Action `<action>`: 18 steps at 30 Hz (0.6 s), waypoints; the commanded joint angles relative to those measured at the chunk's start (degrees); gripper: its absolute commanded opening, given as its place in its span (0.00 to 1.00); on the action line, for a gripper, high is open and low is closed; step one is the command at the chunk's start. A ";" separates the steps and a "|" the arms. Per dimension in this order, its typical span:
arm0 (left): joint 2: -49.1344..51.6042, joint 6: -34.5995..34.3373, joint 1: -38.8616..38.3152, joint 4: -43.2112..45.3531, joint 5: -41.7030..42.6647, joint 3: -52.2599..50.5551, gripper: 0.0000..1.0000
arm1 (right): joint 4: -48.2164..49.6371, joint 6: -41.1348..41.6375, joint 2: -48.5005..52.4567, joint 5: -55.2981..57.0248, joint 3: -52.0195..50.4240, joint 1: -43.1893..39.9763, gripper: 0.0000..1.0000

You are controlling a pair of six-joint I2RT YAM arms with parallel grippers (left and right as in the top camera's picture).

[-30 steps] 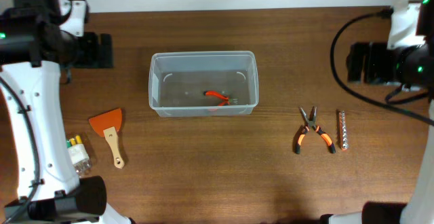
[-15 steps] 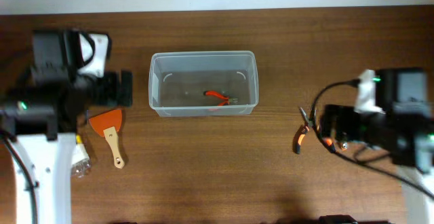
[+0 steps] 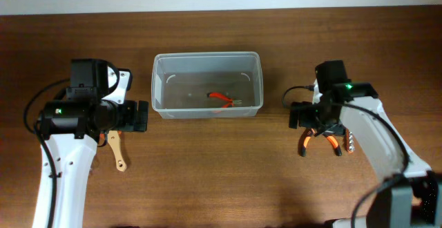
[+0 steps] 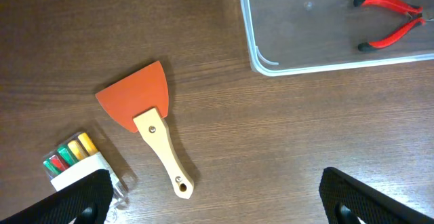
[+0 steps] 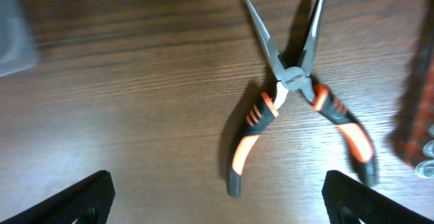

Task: Pack container
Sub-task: 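Lower the right gripper onto the orange needle-nose pliers and grasp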

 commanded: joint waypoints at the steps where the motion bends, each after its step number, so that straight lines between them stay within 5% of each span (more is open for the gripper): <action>1: -0.33 1.11 0.04 -0.02 1.05 -0.07 0.99 | 0.28 5.27 3.56 -0.33 -0.39 0.31 0.99; 18: -0.33 1.14 0.04 -0.11 1.03 -0.07 0.99 | 1.03 17.99 9.31 -0.74 -1.22 0.24 0.99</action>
